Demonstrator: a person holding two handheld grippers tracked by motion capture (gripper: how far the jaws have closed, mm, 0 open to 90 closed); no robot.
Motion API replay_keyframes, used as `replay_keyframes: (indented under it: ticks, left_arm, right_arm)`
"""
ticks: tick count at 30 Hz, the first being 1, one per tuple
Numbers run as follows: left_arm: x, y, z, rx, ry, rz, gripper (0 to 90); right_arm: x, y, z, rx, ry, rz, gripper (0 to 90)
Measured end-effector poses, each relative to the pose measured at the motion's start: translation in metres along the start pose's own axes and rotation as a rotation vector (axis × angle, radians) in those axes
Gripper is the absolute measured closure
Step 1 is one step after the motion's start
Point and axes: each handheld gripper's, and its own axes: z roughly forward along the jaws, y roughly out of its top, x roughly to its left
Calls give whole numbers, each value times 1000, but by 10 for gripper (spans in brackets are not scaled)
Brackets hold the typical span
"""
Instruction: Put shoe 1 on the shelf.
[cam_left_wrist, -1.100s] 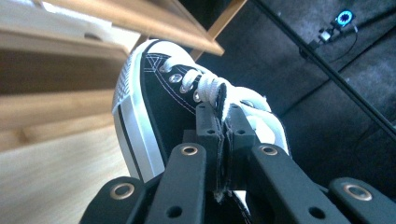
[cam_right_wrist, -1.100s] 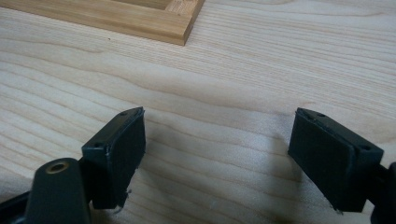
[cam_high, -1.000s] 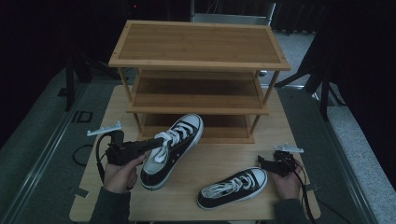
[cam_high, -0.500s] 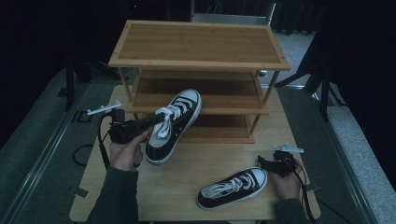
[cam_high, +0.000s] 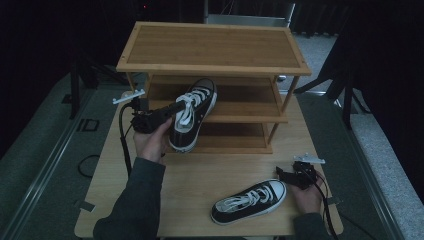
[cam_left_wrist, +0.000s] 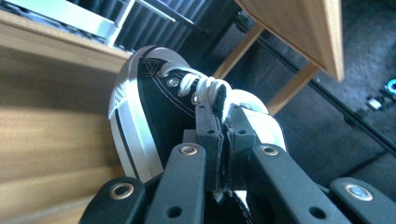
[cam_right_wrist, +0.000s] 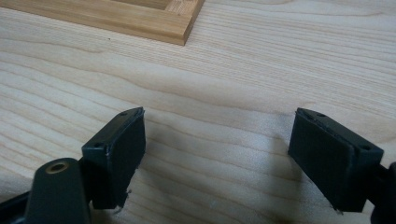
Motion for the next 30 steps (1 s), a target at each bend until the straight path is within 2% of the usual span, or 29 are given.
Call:
replay_keyframes:
  ticks: [5, 12, 16, 19, 22, 23, 25, 28, 30]
  left_arm:
    - [0, 5, 19, -22, 54, 14, 872]
    - [9, 10, 41, -80, 113, -21, 872]
    - [16, 13, 53, -97, 135, -25, 871]
    - [22, 14, 60, -119, 136, -40, 871]
    - [29, 13, 63, -83, 154, 4, 871]
    - [27, 14, 67, -105, 169, -23, 871]
    - [27, 16, 72, -112, 179, -32, 871]
    - [29, 20, 76, -105, 194, -14, 870]
    - [32, 20, 78, -110, 202, -23, 870]
  right_arm:
    - [0, 0, 0, 1, 0, 0, 185]
    - [0, 0, 0, -1, 0, 0, 185]
    - [0, 0, 0, -1, 0, -1, 185]
    - [0, 0, 0, -1, 1, 0, 185]
    - [0, 0, 0, -2, 1, -3, 185]
    - [0, 0, 0, -2, 1, -3, 185]
    - [0, 0, 0, -2, 1, -3, 185]
    - [0, 0, 0, -2, 1, -3, 185]
    - [0, 0, 0, -2, 1, -4, 185]
